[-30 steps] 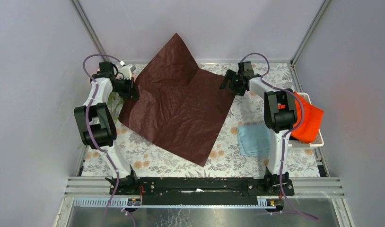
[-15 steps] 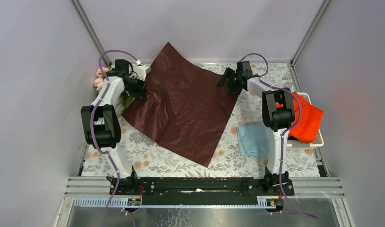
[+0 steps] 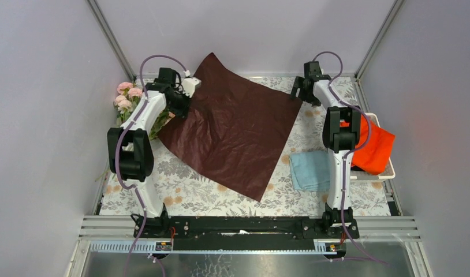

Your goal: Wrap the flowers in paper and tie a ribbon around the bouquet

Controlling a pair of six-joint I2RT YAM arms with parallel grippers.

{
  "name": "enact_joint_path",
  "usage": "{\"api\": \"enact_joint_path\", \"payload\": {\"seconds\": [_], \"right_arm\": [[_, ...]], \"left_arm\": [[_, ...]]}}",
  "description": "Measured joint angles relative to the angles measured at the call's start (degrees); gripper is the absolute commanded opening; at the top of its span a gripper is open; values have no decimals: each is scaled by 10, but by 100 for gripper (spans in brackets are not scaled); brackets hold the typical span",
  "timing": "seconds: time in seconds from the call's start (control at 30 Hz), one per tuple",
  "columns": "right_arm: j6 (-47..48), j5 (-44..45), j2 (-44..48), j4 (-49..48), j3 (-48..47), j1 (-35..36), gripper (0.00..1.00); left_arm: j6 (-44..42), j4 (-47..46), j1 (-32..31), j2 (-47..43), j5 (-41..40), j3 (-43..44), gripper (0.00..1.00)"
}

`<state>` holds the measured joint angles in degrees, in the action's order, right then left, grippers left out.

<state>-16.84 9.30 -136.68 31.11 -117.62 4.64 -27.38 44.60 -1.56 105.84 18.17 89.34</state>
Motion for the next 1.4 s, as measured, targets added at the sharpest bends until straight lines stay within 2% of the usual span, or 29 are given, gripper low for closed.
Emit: {"api": "enact_joint_path", "payload": {"seconds": [0.17, 0.23, 0.3, 0.4, 0.53, 0.7, 0.87, 1.17, 1.2, 1.27, 1.33, 1.4], "right_arm": [[5, -40, -31, 19, -11, 7, 96], [4, -53, -31, 18, -12, 13, 88], [3, -65, -31, 15, -12, 18, 70], [-2, -93, -31, 6, -7, 29, 34], [-12, -121, -16, -34, 33, 40, 1], [-21, -116, 60, -56, 155, 40, 0], [-22, -63, 187, -72, 293, 24, 0], [-9, 52, 404, -112, 383, 16, 0], [-8, 64, 419, -113, 389, 16, 0], [-5, 83, 437, -113, 400, 16, 0], [-1, 97, 443, -112, 412, 16, 1], [2, 109, 443, -107, 422, 16, 12]], "left_arm": [[0, -4, -26, 3, -11, 7, 0], [0, -5, -30, 4, -17, 7, 0], [1, -8, -33, 6, -22, 7, 0], [5, -11, -42, 15, -28, 9, 0], [13, -11, -60, 22, -28, 9, 0], [24, -12, -78, 22, -28, 10, 0], [35, -13, -87, 22, -26, 11, 0], [46, -23, -121, 69, -28, 69, 0], [47, -25, -127, 75, -29, 72, 4], [48, -23, -134, 95, -33, 85, 38], [53, -23, -139, 115, -38, 98, 60], [51, -20, -140, 123, -45, 102, 67]]}}
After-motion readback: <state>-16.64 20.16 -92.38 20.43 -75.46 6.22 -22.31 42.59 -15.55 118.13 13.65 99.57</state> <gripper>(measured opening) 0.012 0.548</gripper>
